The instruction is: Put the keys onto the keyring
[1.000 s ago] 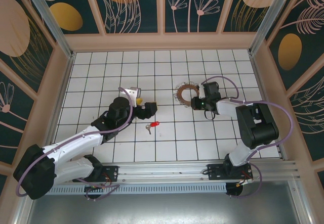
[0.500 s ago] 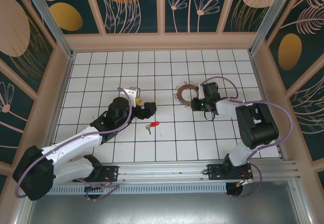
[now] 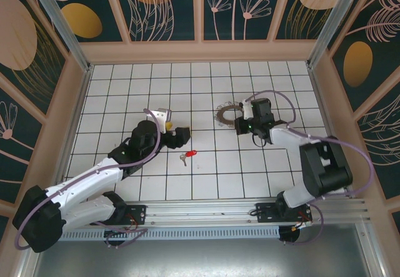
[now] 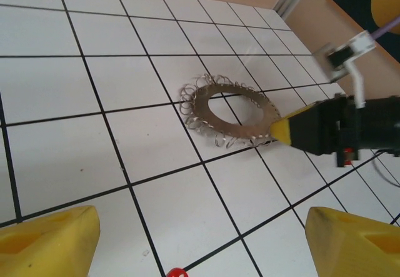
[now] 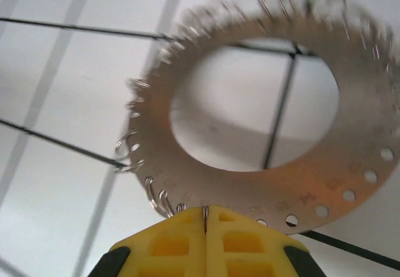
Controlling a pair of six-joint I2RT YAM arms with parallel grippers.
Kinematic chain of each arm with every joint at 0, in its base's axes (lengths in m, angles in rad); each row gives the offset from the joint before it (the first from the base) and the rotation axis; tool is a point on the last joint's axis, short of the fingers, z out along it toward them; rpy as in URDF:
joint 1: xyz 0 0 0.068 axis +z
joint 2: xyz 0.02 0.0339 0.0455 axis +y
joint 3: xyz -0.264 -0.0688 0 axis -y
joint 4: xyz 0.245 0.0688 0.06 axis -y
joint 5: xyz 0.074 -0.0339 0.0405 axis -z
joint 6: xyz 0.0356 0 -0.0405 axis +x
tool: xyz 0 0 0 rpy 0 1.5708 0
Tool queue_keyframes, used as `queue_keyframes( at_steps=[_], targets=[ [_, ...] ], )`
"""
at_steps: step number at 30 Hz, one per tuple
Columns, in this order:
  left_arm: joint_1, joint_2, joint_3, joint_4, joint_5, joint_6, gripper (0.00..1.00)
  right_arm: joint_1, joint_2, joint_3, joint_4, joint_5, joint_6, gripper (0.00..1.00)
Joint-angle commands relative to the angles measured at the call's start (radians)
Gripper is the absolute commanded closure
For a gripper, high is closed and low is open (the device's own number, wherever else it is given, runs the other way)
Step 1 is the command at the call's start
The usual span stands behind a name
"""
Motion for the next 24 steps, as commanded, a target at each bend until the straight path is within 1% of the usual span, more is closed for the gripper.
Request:
queue_keyframes(
  at_steps=[1, 5, 7, 10, 11, 14, 18, 21, 24],
  targets=[
    [-0.005, -0.028, 0.073, -0.046, 0.009, 0.071, 0.18, 0.057, -0.170, -0.026, 0.040, -0.045, -0.139, 1.00],
    [-0.005, -0.037, 0.131, -0.074, 0.124, 0.152, 0.23, 0.116, -0.334, -0.037, 0.046, -0.098, -0.255, 1.00],
    [-0.005, -0.045, 0.165, -0.082, 0.195, 0.188, 0.26, 0.135, -0.409, -0.059, 0.097, -0.171, -0.258, 1.00],
    [-0.006, -0.061, 0.204, -0.097, 0.271, 0.224, 0.30, 0.199, -0.482, -0.073, 0.131, -0.215, -0.302, 1.00],
    [-0.005, -0.070, 0.209, -0.095, 0.291, 0.233, 0.31, 0.230, -0.494, -0.070, 0.131, -0.229, -0.320, 1.00],
    [-0.004, -0.103, 0.210, -0.065, 0.386, 0.251, 0.41, 0.289, -0.526, -0.058, 0.133, -0.312, -0.356, 1.00],
    [-0.005, -0.140, 0.207, -0.043, 0.502, 0.275, 0.47, 0.344, -0.553, -0.057, 0.174, -0.442, -0.376, 1.00],
    [-0.005, -0.172, 0.195, -0.025, 0.572, 0.294, 0.48, 0.357, -0.559, -0.057, 0.227, -0.534, -0.361, 1.00],
    [-0.005, -0.209, 0.162, 0.011, 0.614, 0.319, 0.43, 0.358, -0.552, -0.049, 0.271, -0.621, -0.333, 1.00]
  ],
)
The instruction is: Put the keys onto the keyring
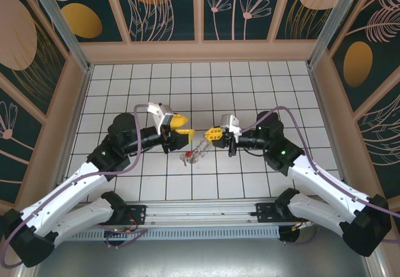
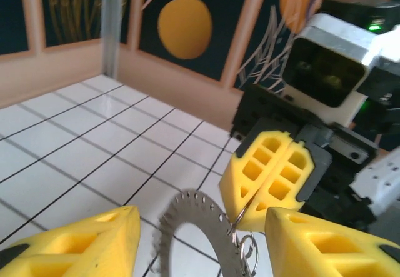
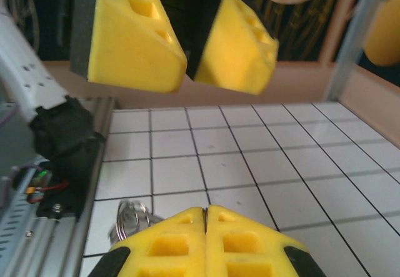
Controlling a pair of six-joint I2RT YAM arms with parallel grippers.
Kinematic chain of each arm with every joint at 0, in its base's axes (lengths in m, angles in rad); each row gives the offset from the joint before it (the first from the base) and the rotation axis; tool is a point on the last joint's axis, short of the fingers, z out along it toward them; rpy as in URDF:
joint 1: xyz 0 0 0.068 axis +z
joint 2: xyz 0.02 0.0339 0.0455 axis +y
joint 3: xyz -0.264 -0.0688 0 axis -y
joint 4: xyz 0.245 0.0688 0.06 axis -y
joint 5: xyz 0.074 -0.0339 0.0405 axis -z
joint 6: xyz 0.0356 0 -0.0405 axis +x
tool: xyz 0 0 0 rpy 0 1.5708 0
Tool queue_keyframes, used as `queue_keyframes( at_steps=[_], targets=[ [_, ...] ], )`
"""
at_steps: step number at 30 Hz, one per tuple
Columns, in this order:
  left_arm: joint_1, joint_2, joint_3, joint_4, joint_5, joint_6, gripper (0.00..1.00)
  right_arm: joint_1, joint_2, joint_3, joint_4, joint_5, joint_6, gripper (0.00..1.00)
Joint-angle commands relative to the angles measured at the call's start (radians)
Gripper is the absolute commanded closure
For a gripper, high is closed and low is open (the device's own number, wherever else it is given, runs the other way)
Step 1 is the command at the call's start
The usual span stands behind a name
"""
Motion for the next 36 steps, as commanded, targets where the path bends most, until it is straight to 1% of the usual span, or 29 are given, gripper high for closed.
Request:
queue_keyframes(
  at_steps=[1, 4, 6, 7, 10, 11, 12, 13, 15, 20, 25, 30, 32, 35, 36],
  targets=[
    [-0.006, -0.047, -0.034, 0.072, 0.106, 0.062, 0.43, 0.007, -0.011, 0.019, 0.114, -0.165, 0.014, 1.00],
    [-0.008, -0.081, -0.085, 0.129, 0.128, 0.080, 0.44, 0.012, -0.004, 0.038, 0.110, -0.224, 0.027, 1.00],
    [-0.018, -0.097, -0.115, 0.169, 0.139, 0.094, 0.50, 0.012, -0.003, 0.044, 0.109, -0.246, 0.037, 1.00],
    [-0.025, -0.099, -0.124, 0.174, 0.137, 0.106, 0.52, 0.012, -0.001, 0.048, 0.107, -0.257, 0.042, 1.00],
    [-0.049, -0.087, -0.124, 0.155, 0.114, 0.140, 0.56, 0.012, 0.007, 0.051, 0.108, -0.287, 0.055, 1.00],
    [-0.062, -0.079, -0.119, 0.143, 0.102, 0.154, 0.58, 0.012, 0.008, 0.051, 0.112, -0.289, 0.060, 1.00],
    [-0.083, -0.071, -0.112, 0.125, 0.081, 0.170, 0.63, 0.012, 0.010, 0.050, 0.115, -0.290, 0.066, 1.00],
    [-0.106, -0.061, -0.104, 0.105, 0.049, 0.191, 0.69, 0.012, 0.010, 0.048, 0.119, -0.289, 0.069, 1.00],
    [-0.145, -0.041, -0.088, 0.074, -0.012, 0.224, 0.75, 0.012, 0.014, 0.046, 0.128, -0.294, 0.076, 1.00],
    [-0.203, 0.016, -0.062, 0.038, -0.070, 0.273, 0.76, 0.012, 0.022, 0.042, 0.140, -0.288, 0.096, 1.00],
    [-0.217, 0.032, -0.061, 0.045, -0.080, 0.283, 0.78, 0.012, 0.026, 0.041, 0.140, -0.282, 0.111, 1.00],
    [-0.218, 0.032, -0.054, 0.053, -0.097, 0.286, 0.86, 0.012, 0.025, 0.033, 0.145, -0.288, 0.119, 1.00],
    [-0.220, 0.035, -0.056, 0.063, -0.101, 0.284, 0.90, 0.012, 0.025, 0.029, 0.145, -0.289, 0.117, 1.00],
    [-0.220, 0.030, -0.069, 0.090, -0.106, 0.278, 1.00, 0.011, 0.025, 0.027, 0.136, -0.290, 0.116, 1.00],
    [-0.220, 0.026, -0.076, 0.100, -0.106, 0.274, 1.00, 0.012, 0.023, 0.026, 0.129, -0.287, 0.113, 1.00]
  ],
)
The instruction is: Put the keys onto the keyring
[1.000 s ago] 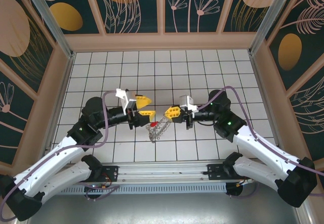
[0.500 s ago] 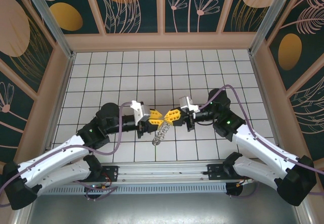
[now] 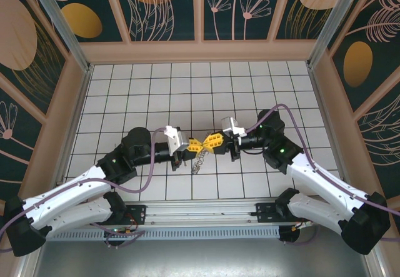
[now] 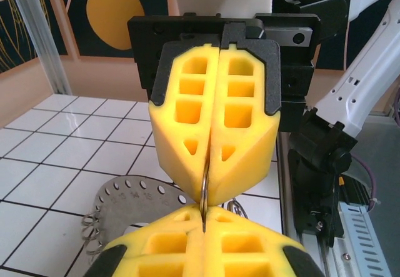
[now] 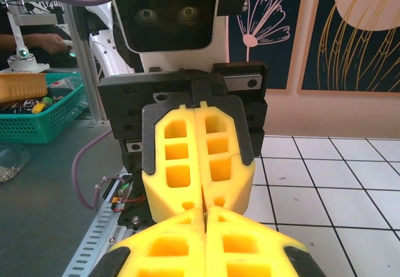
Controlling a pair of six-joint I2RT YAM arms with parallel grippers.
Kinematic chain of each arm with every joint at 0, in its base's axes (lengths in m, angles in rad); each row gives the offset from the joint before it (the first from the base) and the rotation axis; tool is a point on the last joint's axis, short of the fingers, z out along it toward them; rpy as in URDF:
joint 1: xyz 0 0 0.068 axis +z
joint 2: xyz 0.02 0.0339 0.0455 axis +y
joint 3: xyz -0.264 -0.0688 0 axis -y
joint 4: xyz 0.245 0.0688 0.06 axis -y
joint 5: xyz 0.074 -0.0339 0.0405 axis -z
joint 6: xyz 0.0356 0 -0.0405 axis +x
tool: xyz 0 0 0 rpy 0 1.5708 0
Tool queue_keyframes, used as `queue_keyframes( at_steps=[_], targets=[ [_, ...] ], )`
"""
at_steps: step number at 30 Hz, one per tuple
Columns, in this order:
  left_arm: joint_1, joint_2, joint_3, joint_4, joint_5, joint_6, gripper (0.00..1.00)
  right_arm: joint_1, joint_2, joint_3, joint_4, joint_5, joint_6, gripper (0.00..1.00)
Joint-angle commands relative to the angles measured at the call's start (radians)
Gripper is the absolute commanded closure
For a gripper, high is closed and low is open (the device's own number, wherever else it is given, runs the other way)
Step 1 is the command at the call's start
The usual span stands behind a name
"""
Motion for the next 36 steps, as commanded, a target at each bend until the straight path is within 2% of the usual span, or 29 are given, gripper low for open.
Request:
queue_keyframes(
  at_steps=[1, 10, 12, 14, 18, 22, 29, 36],
  targets=[
    [-0.005, 0.002, 0.004, 0.066, -0.033, 0.001, 1.00, 0.016, -0.002, 0.015, 0.049, -0.033, 0.008, 1.00],
    [-0.004, 0.001, -0.007, 0.069, -0.022, 0.002, 1.00, 0.014, -0.008, 0.006, 0.021, 0.005, 0.004, 1.00],
    [-0.004, -0.005, -0.014, 0.075, -0.033, 0.005, 1.00, 0.014, -0.014, 0.008, 0.016, 0.020, 0.005, 0.89],
    [-0.005, -0.016, -0.023, 0.092, -0.037, 0.004, 1.00, 0.014, -0.023, 0.004, 0.014, 0.045, 0.013, 0.83],
    [-0.004, -0.049, -0.061, 0.180, -0.015, -0.035, 1.00, 0.014, -0.054, -0.020, 0.016, 0.072, 0.028, 0.79],
    [-0.005, -0.066, -0.093, 0.255, 0.017, -0.075, 1.00, 0.014, -0.084, -0.042, 0.019, 0.090, 0.039, 0.78],
    [-0.004, -0.094, -0.107, 0.287, 0.037, -0.090, 1.00, 0.013, -0.145, -0.071, 0.017, 0.161, 0.062, 0.72],
    [-0.004, -0.109, -0.123, 0.332, 0.073, -0.116, 1.00, 0.011, -0.165, -0.085, 0.037, 0.151, 0.087, 0.72]
  ],
)
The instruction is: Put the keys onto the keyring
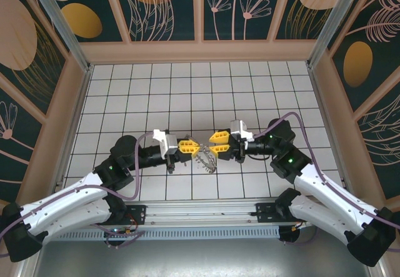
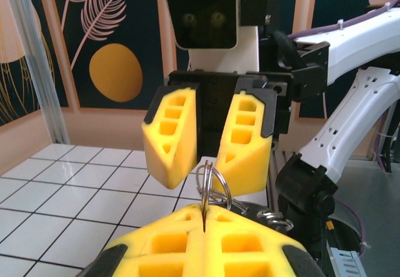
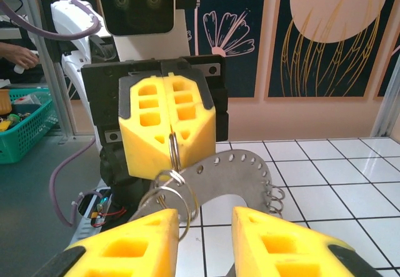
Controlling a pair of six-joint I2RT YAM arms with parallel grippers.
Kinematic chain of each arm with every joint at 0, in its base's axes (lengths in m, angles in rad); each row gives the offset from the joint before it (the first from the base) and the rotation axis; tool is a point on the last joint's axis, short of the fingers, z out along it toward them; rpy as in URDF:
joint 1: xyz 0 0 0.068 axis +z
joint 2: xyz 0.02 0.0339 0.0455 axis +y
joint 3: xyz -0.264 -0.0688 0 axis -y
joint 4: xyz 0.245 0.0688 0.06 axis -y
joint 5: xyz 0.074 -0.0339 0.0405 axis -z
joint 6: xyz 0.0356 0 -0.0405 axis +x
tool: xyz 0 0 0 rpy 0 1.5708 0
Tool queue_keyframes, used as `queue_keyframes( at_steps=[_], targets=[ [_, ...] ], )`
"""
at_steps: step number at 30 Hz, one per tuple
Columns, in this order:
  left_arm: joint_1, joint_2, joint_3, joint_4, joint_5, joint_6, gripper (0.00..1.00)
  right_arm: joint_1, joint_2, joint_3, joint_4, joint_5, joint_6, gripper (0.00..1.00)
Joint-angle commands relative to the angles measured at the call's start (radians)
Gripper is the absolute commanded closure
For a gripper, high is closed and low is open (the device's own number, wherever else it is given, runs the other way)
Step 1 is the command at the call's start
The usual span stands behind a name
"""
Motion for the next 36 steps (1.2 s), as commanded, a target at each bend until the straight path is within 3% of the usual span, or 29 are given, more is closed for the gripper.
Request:
queue_keyframes(
  at_steps=[1, 9, 17, 36],
  targets=[
    [-0.005, -0.018, -0.014, 0.103, 0.041, -0.032, 1.00, 0.003, -0.016, -0.015, 0.047, 0.002, 0.030, 0.72],
    [-0.004, -0.026, -0.031, 0.127, 0.053, -0.043, 1.00, 0.002, -0.037, -0.007, 0.082, 0.016, 0.041, 0.73],
    [-0.005, -0.024, -0.023, 0.100, 0.059, -0.030, 1.00, -0.025, 0.017, 0.042, 0.036, 0.145, 0.036, 0.75],
    [-0.005, 0.011, 0.002, 0.095, 0.043, -0.033, 1.00, 0.055, 0.030, -0.004, 0.078, -0.034, -0.038, 0.74]
  ],
)
